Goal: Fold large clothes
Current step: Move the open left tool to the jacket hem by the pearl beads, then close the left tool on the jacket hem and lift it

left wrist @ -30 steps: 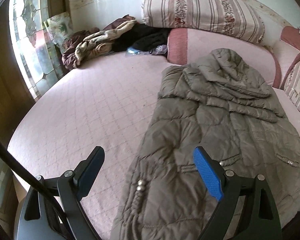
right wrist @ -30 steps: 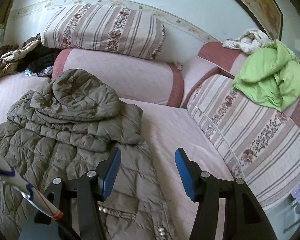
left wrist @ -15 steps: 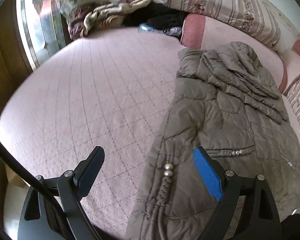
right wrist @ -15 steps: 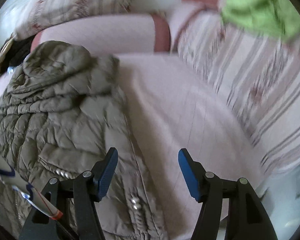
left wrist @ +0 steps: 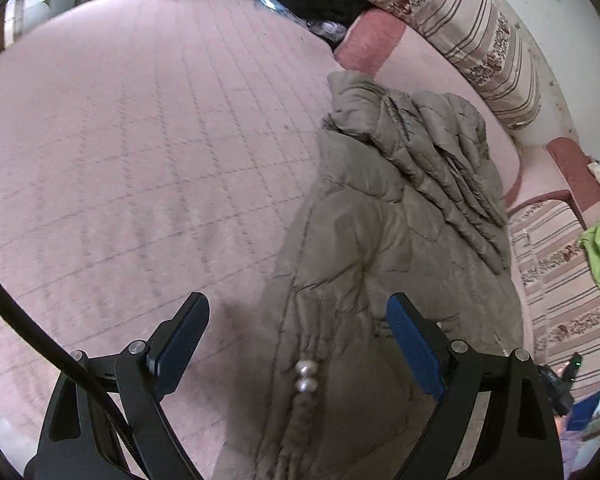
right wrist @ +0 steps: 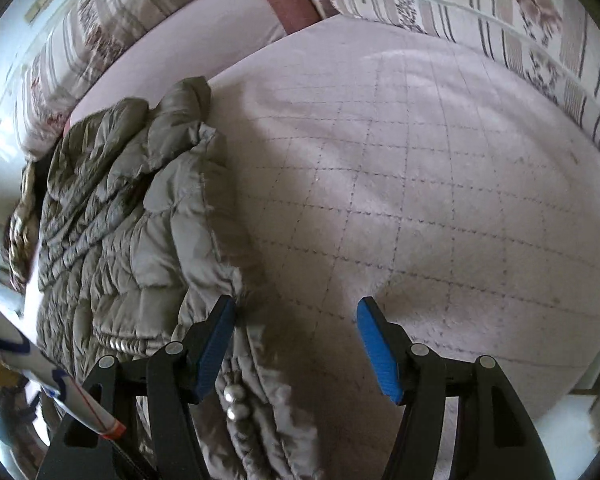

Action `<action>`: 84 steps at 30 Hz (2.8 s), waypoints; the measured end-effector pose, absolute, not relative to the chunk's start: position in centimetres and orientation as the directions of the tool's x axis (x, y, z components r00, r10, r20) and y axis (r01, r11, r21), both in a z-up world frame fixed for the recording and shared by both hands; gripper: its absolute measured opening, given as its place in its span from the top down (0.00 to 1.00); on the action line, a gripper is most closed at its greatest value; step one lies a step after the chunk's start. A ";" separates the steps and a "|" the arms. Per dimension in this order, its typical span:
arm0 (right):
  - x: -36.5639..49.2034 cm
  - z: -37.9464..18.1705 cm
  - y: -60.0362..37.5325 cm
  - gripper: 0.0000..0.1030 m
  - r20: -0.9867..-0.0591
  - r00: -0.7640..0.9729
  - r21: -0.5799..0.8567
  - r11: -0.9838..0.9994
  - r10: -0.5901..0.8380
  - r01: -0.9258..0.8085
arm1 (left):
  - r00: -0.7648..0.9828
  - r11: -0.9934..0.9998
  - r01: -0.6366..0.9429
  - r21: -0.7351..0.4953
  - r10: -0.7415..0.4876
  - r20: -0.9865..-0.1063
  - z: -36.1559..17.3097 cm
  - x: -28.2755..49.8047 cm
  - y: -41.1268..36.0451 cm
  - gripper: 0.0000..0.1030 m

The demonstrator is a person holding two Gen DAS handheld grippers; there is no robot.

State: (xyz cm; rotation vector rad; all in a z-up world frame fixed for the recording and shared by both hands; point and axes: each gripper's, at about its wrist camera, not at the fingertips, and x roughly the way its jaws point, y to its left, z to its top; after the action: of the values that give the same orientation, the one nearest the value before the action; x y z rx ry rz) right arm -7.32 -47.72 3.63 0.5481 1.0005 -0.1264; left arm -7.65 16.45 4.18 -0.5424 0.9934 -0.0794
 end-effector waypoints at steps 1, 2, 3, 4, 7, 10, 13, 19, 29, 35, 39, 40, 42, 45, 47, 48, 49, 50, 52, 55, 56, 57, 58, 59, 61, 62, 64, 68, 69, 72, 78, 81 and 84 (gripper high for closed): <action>-7.2 3.4 -48.0 0.34 -0.820 0.551 0.398 0.848 0.156 0.351 | 0.550 0.859 -0.172 -0.482 -0.322 -0.771 3.9 -7.4 16.3 0.13; -7.2 3.3 -48.3 0.34 -0.811 0.561 0.417 0.837 0.166 0.355 | 0.542 0.850 -0.167 -0.500 -0.344 -0.766 3.7 -7.2 16.3 0.13; -7.2 3.2 -48.5 0.34 -0.802 0.571 0.436 0.826 0.176 0.357 | 0.532 0.838 -0.164 -0.520 -0.369 -0.762 3.3 -6.9 16.1 0.13; -7.1 3.2 -48.7 0.34 -0.796 0.575 0.450 0.819 0.188 0.356 | 0.530 0.835 -0.163 -0.525 -0.374 -0.761 3.1 -6.9 16.0 0.13; -7.0 2.9 -49.1 0.33 -0.770 0.588 0.516 0.784 0.247 0.346 | 0.531 0.819 -0.140 -0.556 -0.411 -0.741 2.9 -7.1 15.6 0.13; -6.9 2.4 -49.1 0.34 -0.732 0.588 0.601 0.733 0.345 0.319 | 0.520 0.794 -0.114 -0.597 -0.464 -0.717 2.7 -7.6 15.2 0.14; -7.0 1.7 -48.5 0.43 -0.691 0.565 0.677 0.678 0.451 0.287 | 0.505 0.771 -0.094 -0.629 -0.508 -0.698 2.5 -8.4 15.0 0.24; -8.7 1.2 -47.1 0.45 -0.651 0.540 0.731 0.633 0.534 0.255 | 0.513 0.669 -0.101 -0.736 -0.599 -0.615 1.7 -10.2 16.4 0.24; -12.0 0.8 -44.9 0.45 -0.625 0.512 0.760 0.611 0.589 0.224 | 0.536 0.621 -0.050 -0.783 -0.645 -0.546 1.6 -11.6 15.8 0.24; -12.8 1.0 -44.1 0.45 -0.614 0.512 0.761 0.622 0.601 0.183 | 0.501 0.560 -0.019 -0.828 -0.711 -0.493 0.8 -12.1 15.7 0.24; -12.5 1.9 -43.9 0.46 -0.695 0.541 0.655 0.728 0.474 0.203 | 0.555 0.649 -0.061 -0.758 -0.609 -0.567 1.4 -11.3 16.5 0.24; -12.4 2.1 -43.9 0.45 -0.704 0.552 0.634 0.745 0.447 0.206 | 0.560 0.663 -0.064 -0.746 -0.595 -0.577 1.5 -10.9 16.6 0.23; -11.8 2.2 -44.1 0.44 -0.714 0.564 0.615 0.757 0.414 0.222 | 0.553 0.668 -0.071 -0.741 -0.592 -0.586 1.3 -9.9 16.5 0.20; -11.3 1.6 -44.3 0.41 -0.707 0.564 0.635 0.735 0.427 0.239 | 0.530 0.690 -0.024 -0.723 -0.605 -0.594 1.4 -9.4 15.4 0.13; -11.3 1.6 -44.0 0.41 -0.705 0.556 0.636 0.738 0.439 0.225 | 0.466 0.656 0.041 -0.753 -0.680 -0.566 1.2 -9.5 14.2 0.13; -11.4 1.5 -43.8 0.41 -0.701 0.546 0.645 0.734 0.459 0.212 | 0.437 0.624 0.065 -0.779 -0.719 -0.540 1.1 -9.8 13.8 0.13; -11.4 1.4 -43.7 0.41 -0.698 0.540 0.651 0.731 0.470 0.205 | 0.415 0.593 0.083 -0.801 -0.751 -0.513 1.0 -10.1 13.6 0.17; -11.6 1.4 -43.6 0.41 -0.689 0.533 0.665 0.720 0.491 0.197 | 0.387 0.531 0.099 -0.841 -0.799 -0.460 0.9 -10.5 13.4 0.20; -11.9 1.0 -43.9 0.42 -0.656 0.521 0.712 0.677 0.546 0.187 | 0.346 0.420 0.100 -0.902 -0.865 -0.364 0.4 -11.2 13.3 0.28; -12.6 0.5 -44.0 0.46 -0.597 0.512 0.776 0.607 0.618 0.172 | 0.360 0.473 0.105 -0.875 -0.838 -0.410 0.6 -11.8 13.0 0.28; -12.8 0.4 -43.8 0.47 -0.588 0.505 0.784 0.598 0.632 0.165 | 0.366 0.494 0.092 -0.865 -0.824 -0.432 0.5 -11.7 13.0 0.28; -12.9 0.4 -43.4 0.47 -0.584 0.495 0.787 0.598 0.643 0.151 | 0.373 0.513 0.072 -0.855 -0.809 -0.454 0.2 -11.7 13.0 0.27; -13.0 0.5 -43.0 0.47 -0.586 0.487 0.785 0.603 0.648 0.141 | 0.378 0.525 0.057 -0.849 -0.799 -0.468 0.0 -11.5 13.0 0.28; -13.2 0.6 -42.6 0.47 -0.588 0.480 0.782 0.610 0.651 0.129 | 0.382 0.530 0.049 -0.846 -0.793 -0.475 -0.2 -11.5 13.0 0.28; -13.3 0.6 -41.6 0.48 -0.596 0.463 0.773 0.625 0.656 0.109 | 0.395 0.542 0.052 -0.838 -0.783 -0.482 -0.1 -11.7 13.1 0.27; -13.3 0.6 -41.2 0.48 -0.597 0.453 0.772 0.628 0.662 0.100 | 0.396 0.549 0.054 -0.834 -0.779 -0.487 -0.2 -11.8 13.0 0.27; -13.3 0.4 -40.3 0.49 -0.601 0.436 0.769 0.633 0.670 0.088 | 0.397 0.567 0.058 -0.821 -0.768 -0.503 -0.2 -11.9 12.7 0.27; -13.9 -0.1 -39.3 0.51 -0.600 0.449 0.771 0.628 0.662 0.104 | 0.403 0.600 0.062 -0.798 -0.746 -0.529 -0.1 -12.1 12.5 0.27; -14.0 -0.1 -39.3 0.52 -0.601 0.459 0.770 0.629 0.655 0.111 | 0.410 0.610 0.059 -0.790 -0.736 -0.538 -0.1 -12.1 12.4 0.27; -14.6 -0.1 -38.9 0.54 -0.611 0.490 0.759 0.636 0.622 0.140 | 0.428 0.656 0.032 -0.754 -0.691 -0.583 0.3 -12.1 11.6 0.30; -14.6 0.9 -37.7 0.69 -0.676 0.518 0.681 0.713 0.524 0.167 | 0.449 0.772 -0.100 -0.627 -0.527 -0.721 1.0 -12.7 11.1 0.74; -14.6 2.0 -37.6 0.77 -0.690 0.520 0.657 0.737 0.503 0.158 | 0.468 0.813 -0.114 -0.571 -0.463 -0.753 2.4 -13.4 11.0 0.80; -14.9 3.2 -37.6 0.79 -0.693 0.534 0.635 0.761 0.485 0.133 | 0.502 0.863 -0.103 -0.494 -0.384 -0.775 4.4 -14.2 10.4 0.83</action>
State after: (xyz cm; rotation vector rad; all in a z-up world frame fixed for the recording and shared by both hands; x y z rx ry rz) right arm -14.87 -37.64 3.25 0.7007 1.0045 0.2315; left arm -14.22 10.45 4.38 -0.5246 1.0434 -0.1795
